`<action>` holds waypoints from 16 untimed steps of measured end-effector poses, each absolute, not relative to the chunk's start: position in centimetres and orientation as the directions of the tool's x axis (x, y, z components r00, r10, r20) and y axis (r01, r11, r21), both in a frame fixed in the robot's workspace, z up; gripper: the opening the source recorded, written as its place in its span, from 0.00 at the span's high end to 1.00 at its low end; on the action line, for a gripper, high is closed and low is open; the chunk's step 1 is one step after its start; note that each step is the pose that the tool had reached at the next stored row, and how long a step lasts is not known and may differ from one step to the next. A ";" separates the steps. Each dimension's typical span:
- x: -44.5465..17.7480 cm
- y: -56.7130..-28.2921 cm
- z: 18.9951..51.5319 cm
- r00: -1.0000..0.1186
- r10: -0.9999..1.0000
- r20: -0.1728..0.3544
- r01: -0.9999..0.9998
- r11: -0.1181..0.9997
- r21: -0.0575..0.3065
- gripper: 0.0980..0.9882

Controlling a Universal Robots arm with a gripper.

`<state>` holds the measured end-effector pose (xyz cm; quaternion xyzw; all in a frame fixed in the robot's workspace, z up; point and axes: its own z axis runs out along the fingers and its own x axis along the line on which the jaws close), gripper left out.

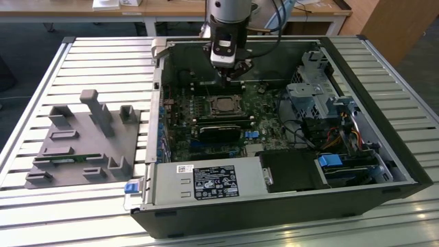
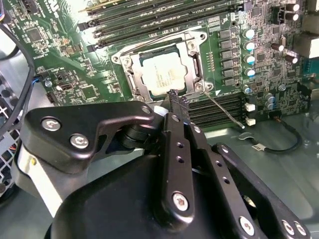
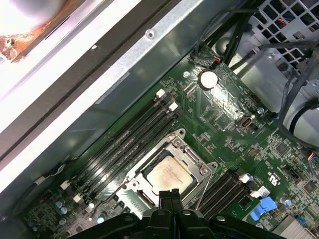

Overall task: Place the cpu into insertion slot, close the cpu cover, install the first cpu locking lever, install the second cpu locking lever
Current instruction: 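Install the first cpu locking lever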

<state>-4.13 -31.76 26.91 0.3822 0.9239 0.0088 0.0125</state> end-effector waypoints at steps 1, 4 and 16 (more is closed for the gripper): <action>-4.1 -31.8 26.9 -0.712 0.702 -0.016 0.702 0.712 0.026 0.99; -4.1 -31.8 26.9 -0.725 0.688 -0.016 0.688 0.725 0.026 0.99; -4.1 -31.8 26.9 -0.773 0.634 -0.016 0.634 0.773 0.026 0.99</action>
